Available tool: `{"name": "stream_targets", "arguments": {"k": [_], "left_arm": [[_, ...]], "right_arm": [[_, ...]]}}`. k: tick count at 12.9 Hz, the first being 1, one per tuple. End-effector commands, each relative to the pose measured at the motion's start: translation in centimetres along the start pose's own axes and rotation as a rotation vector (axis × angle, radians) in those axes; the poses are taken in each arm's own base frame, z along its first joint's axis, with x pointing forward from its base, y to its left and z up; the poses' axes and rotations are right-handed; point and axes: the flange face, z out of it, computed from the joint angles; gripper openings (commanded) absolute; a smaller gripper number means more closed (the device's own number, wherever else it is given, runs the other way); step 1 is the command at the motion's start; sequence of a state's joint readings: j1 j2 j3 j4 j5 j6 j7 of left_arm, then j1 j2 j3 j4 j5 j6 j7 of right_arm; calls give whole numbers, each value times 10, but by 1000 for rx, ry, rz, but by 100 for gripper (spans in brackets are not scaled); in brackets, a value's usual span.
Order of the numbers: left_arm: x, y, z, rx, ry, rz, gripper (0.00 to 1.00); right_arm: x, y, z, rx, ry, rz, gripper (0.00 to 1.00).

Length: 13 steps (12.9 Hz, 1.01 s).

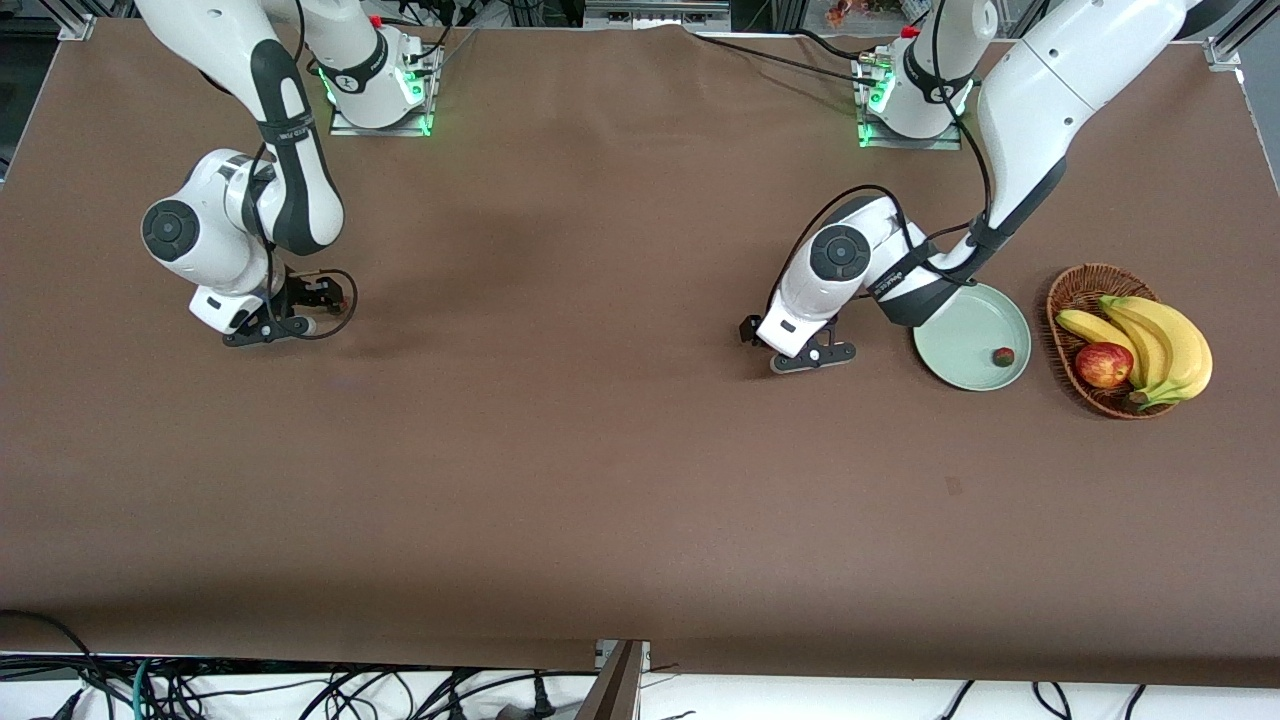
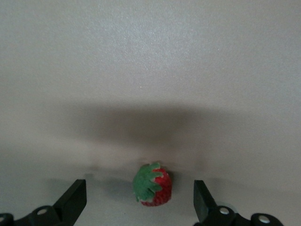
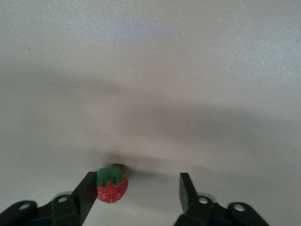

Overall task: Collect all strawberries into plate
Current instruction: 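Grasp the mid-table strawberry with the left gripper while the right grasps the third, then lower the strawberry onto the plate with the left gripper while the right lifts its strawberry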

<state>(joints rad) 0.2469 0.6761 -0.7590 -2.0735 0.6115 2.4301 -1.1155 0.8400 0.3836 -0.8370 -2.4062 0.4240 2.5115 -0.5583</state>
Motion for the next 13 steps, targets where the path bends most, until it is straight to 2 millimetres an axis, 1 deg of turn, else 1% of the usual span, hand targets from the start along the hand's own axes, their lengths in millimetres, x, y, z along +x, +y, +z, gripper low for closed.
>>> {"name": "stream_targets", "arguments": {"k": [1, 2, 3, 4, 5, 6, 7, 8, 9, 10, 11, 12, 13], "left_arm": [[-1, 9, -2, 8, 27, -18, 68], [-2, 10, -2, 11, 26, -27, 51], [-3, 10, -2, 14, 25, -31, 37], [-2, 10, -3, 13, 28, -34, 26], [-1, 9, -4, 14, 28, -36, 20], [0, 10, -7, 13, 32, -35, 18], [5, 6, -11, 15, 39, -42, 16], [12, 2, -22, 41, 44, -52, 15], [20, -1, -33, 67, 45, -63, 13], [28, -5, -45, 64, 40, -71, 12], [40, -18, -59, 49, 32, -72, 12], [53, -40, -71, 47, 16, -57, 12], [67, -72, -84, 60, -14, -27, 12]], "right_arm": [[-5, -13, 8, 43, 16, 15, 76], [-3, -24, 11, 60, 20, 16, 76], [-3, -25, 11, 65, 23, 23, 76], [-4, -24, 13, 63, 18, 23, 76], [-4, -24, 13, 63, 18, 22, 76], [-4, -24, 13, 64, 17, 20, 73], [-5, -25, 14, 65, 14, 10, 64], [-8, -22, 16, 66, 9, -4, 58], [-10, -21, 18, 67, 4, -7, 55], [-15, -18, 22, 69, -5, -3, 48], [-18, -17, 23, 72, -9, -1, 38], [-18, -18, 22, 76, -9, -2, 25], [-18, -18, 22, 80, -12, -2, 12]]}}
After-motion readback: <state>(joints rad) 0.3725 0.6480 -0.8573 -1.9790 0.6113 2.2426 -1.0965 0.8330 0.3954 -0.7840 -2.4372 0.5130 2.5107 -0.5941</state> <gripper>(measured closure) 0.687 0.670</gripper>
